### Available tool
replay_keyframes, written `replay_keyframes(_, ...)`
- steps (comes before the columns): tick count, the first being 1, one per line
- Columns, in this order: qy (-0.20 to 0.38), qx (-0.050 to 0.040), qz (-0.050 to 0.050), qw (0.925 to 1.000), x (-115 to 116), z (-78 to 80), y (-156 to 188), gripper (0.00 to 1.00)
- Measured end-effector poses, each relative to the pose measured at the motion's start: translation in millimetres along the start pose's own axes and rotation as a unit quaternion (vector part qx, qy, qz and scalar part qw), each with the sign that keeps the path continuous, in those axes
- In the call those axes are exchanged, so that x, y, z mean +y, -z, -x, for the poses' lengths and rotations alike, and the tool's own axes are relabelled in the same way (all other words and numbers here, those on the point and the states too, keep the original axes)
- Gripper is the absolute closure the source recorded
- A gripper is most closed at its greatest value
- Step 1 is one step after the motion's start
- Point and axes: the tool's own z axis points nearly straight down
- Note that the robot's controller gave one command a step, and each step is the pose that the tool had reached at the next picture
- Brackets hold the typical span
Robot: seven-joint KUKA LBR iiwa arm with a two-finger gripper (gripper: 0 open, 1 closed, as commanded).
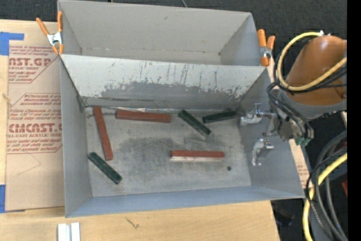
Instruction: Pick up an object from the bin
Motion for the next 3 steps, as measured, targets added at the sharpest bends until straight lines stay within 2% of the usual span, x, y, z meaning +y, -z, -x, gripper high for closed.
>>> replay_keyframes(1,0.007,0.0015,0.000,1.0000,0.5,-1.0,-57.9,0.00)
replay_keyframes(2,-0.019,-0.0015,0.000,0.9998,19.7,8.3,-98.1,1.00)
replay_keyframes(3,-0.019,0.0038,0.001,0.9998,20.1,5.2,-100.6,0.00)
